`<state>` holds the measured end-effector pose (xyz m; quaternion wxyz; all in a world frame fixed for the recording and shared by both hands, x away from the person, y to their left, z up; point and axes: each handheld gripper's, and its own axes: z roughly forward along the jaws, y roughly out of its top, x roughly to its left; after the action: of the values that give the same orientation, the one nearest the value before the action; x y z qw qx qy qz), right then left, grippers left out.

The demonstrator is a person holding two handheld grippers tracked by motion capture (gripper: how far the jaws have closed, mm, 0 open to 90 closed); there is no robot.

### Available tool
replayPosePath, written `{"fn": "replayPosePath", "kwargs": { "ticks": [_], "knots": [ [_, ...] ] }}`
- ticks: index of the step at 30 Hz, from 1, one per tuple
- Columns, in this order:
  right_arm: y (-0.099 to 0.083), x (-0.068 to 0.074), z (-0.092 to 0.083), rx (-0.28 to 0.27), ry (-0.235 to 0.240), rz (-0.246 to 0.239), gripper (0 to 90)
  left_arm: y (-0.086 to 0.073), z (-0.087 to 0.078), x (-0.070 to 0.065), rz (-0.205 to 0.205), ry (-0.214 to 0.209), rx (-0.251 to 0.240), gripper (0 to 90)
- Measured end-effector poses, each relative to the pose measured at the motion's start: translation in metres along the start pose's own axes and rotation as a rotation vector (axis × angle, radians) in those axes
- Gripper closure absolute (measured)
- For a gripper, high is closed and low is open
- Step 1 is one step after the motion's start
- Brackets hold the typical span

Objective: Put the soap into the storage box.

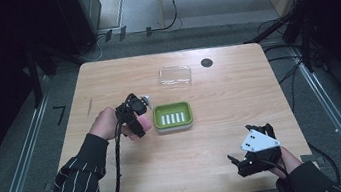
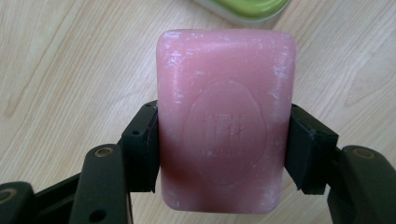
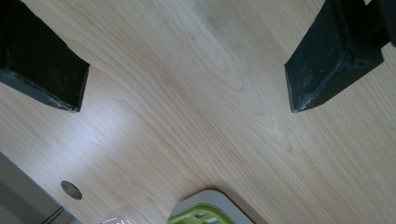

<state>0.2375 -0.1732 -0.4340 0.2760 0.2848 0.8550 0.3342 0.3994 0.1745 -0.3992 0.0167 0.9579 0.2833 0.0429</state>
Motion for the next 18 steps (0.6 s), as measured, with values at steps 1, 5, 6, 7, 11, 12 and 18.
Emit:
{"fn": "replayPosePath", "kwargs": {
  "ticks": [1, 5, 6, 7, 11, 12, 18],
  "knots": [
    [0.0, 0.0, 0.0, 0.0, 0.0, 0.0, 0.0, 0.0, 0.0, 0.0, 0.0, 0.0, 0.0, 38.7],
    [0.0, 0.0, 0.0, 0.001, -0.001, 0.0, 0.0, 0.006, -0.002, -0.001, 0.034, 0.0, 0.003, 38.7],
    [0.0, 0.0, 0.0, 0.0, -0.001, -0.001, 0.0, 0.007, -0.002, -0.002, 0.035, 0.0, 0.001, 38.6],
    [0.0, 0.0, 0.0, 0.0, 0.0, -0.001, 0.0, 0.008, -0.002, -0.002, 0.041, 0.0, 0.002, 38.7],
    [0.0, 0.0, 0.0, -0.001, -0.002, -0.001, 0.0, 0.012, -0.003, -0.002, 0.054, -0.007, 0.0, 38.7],
    [0.0, 0.0, 0.001, -0.001, -0.001, -0.002, 0.0, 0.013, -0.003, -0.002, 0.059, -0.006, 0.0, 38.7],
    [0.0, 0.0, 0.001, 0.002, 0.0, -0.001, 0.0, 0.018, -0.005, -0.004, 0.077, -0.008, -0.008, 38.7]
  ]
}}
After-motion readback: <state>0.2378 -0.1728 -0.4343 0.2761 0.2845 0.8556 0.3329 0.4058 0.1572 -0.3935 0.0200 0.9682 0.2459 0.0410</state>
